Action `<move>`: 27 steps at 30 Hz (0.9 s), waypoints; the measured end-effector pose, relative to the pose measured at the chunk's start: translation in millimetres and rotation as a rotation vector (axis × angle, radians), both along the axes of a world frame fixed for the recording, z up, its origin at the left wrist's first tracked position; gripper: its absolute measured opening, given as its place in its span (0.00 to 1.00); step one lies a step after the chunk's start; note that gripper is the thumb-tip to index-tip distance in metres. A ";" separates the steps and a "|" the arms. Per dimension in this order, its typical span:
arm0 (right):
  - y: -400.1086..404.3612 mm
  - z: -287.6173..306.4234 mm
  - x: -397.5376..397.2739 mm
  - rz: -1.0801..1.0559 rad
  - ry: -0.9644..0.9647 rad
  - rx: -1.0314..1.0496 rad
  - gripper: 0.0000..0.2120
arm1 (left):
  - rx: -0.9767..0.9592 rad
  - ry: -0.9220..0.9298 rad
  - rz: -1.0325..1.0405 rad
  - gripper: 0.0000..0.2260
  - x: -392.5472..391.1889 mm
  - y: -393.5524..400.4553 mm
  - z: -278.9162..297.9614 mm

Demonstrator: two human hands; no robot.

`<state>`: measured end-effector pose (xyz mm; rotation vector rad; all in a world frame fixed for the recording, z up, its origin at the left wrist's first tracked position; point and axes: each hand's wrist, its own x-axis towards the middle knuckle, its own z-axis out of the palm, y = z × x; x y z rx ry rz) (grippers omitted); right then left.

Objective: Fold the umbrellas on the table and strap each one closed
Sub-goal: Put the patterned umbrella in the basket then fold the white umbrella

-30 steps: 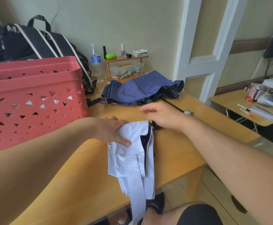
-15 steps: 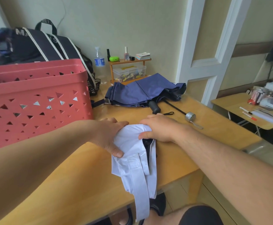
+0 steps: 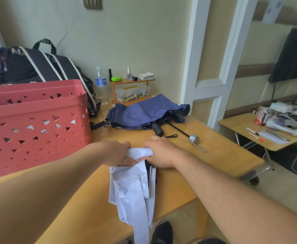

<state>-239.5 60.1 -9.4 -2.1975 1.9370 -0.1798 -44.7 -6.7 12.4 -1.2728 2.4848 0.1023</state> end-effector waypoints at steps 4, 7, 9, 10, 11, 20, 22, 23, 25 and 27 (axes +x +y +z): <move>-0.2 2.2 8.9 0.050 -0.034 -0.017 0.12 | 0.062 0.066 0.025 0.27 3.7 1.4 -5.5; -1.0 -2.4 6.8 0.041 -0.044 -0.031 0.12 | 0.067 0.128 0.015 0.26 8.2 -5.2 -7.4; 1.4 -3.1 5.6 0.042 -0.031 -0.034 0.13 | 0.075 0.153 0.021 0.26 8.7 -8.0 -7.8; 2.8 -1.7 5.5 0.042 -0.023 -0.030 0.17 | 0.071 0.164 0.025 0.26 8.3 -7.2 -6.6; 4.9 1.5 5.8 0.045 -0.003 -0.021 0.22 | 0.061 0.169 0.030 0.26 7.6 -4.9 -4.2; 34.0 57.6 9.6 0.111 0.133 -0.143 0.18 | -0.172 0.188 0.032 0.29 12.1 34.6 45.4; 43.9 73.6 11.4 0.113 0.143 -0.169 0.17 | -0.190 0.218 0.019 0.29 18.9 47.1 58.4; 48.9 82.2 12.5 0.110 0.147 -0.174 0.17 | -0.187 0.236 0.014 0.29 22.7 54.0 65.3; 60.4 101.4 16.4 0.112 0.149 -0.180 0.15 | -0.190 0.264 0.007 0.31 30.9 68.6 80.8; 74.9 123.6 21.8 0.133 0.156 -0.207 0.14 | -0.211 0.280 0.011 0.33 37.7 86.4 99.7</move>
